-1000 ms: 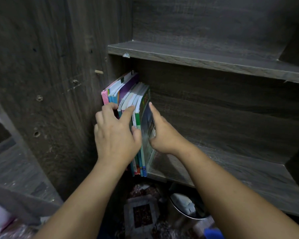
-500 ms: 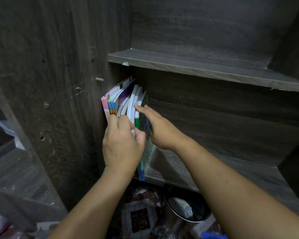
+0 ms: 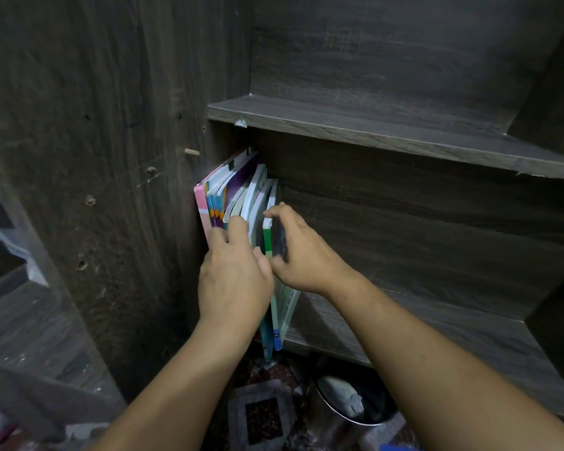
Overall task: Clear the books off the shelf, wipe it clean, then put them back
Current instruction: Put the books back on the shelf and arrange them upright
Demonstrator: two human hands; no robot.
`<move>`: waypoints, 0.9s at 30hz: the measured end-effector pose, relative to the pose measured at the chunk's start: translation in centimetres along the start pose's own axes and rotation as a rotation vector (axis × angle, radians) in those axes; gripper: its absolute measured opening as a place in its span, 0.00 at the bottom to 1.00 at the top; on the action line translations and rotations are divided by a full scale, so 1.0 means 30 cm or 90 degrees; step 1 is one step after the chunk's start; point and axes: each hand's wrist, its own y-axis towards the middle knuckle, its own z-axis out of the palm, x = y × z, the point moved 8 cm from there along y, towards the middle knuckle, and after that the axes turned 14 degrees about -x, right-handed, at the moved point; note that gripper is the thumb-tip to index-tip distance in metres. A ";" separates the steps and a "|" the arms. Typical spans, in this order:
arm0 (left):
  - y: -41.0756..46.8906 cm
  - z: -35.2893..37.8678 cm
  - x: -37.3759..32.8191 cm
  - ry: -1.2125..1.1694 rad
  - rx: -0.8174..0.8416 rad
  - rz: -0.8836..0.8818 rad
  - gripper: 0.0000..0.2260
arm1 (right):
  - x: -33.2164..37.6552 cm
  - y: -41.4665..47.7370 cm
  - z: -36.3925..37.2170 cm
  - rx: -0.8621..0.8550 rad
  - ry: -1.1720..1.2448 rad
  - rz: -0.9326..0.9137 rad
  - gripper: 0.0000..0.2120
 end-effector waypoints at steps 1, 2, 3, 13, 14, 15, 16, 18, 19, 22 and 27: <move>0.000 0.003 0.002 0.003 0.002 0.005 0.14 | 0.002 -0.005 -0.006 -0.012 0.002 -0.001 0.28; 0.001 0.006 0.002 0.000 0.001 0.015 0.14 | 0.004 -0.009 -0.011 -0.021 0.005 0.000 0.27; 0.004 0.009 0.001 -0.006 0.000 0.027 0.14 | 0.007 -0.012 -0.014 -0.027 0.007 0.002 0.26; 0.012 0.048 0.038 -0.010 0.101 0.067 0.34 | -0.109 -0.069 -0.125 -0.265 -0.005 0.172 0.08; 0.016 0.048 0.043 -0.016 0.101 0.074 0.33 | -0.124 -0.079 -0.139 -0.284 -0.002 0.186 0.08; 0.022 0.045 0.045 -0.021 0.092 0.083 0.31 | -0.132 -0.089 -0.152 -0.300 0.003 0.194 0.08; 0.031 0.034 0.050 -0.029 0.067 0.092 0.28 | -0.133 -0.094 -0.156 -0.310 0.006 0.197 0.07; 0.055 -0.004 0.055 -0.069 -0.028 0.095 0.20 | -0.116 -0.095 -0.155 -0.319 -0.002 0.180 0.08; 0.065 -0.027 0.060 -0.094 -0.079 0.089 0.17 | -0.103 -0.092 -0.148 -0.325 -0.003 0.170 0.09; 0.087 -0.065 0.075 -0.145 -0.176 0.086 0.13 | -0.072 -0.074 -0.136 -0.353 0.030 0.150 0.10; 0.106 -0.055 0.086 -0.163 -0.154 0.120 0.18 | -0.054 -0.074 0.014 -0.101 0.176 0.129 0.28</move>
